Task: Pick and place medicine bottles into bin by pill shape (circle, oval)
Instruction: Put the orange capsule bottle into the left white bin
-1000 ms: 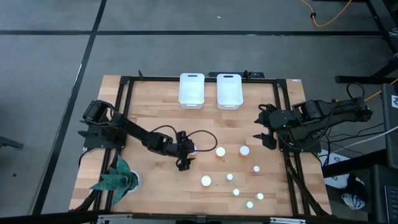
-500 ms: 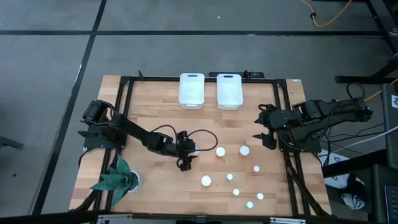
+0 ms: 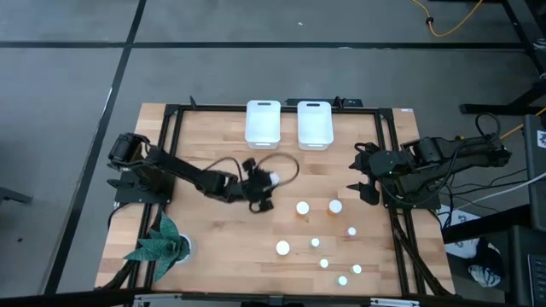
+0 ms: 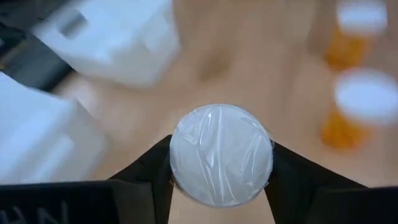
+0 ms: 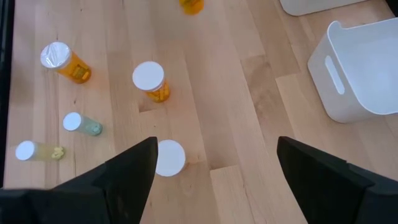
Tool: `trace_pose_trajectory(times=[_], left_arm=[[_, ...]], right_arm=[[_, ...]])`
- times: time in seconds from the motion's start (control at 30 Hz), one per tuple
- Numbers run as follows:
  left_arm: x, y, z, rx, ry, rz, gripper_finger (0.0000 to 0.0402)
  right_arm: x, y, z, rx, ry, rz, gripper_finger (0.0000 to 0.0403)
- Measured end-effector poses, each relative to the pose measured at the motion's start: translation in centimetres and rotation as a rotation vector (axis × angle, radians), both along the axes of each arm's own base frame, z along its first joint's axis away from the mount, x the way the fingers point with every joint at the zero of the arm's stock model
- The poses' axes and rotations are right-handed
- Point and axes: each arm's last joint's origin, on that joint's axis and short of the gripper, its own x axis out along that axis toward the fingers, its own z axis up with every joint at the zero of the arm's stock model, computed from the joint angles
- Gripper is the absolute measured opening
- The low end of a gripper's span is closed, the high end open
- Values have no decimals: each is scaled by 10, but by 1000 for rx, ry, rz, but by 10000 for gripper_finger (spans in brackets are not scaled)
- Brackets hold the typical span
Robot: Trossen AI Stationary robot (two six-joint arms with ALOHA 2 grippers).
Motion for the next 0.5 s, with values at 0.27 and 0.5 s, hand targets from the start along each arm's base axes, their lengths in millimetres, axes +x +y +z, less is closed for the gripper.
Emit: trace_pose_trajectory(times=[0.27,0.5], left_arm=[[2,94,75,79,-11,207,181],[-18,204,70,-162,-27,258,181]], right_arm=[[0,0,0,0,1,0,330],[0,0,0,-17,4,20,330]])
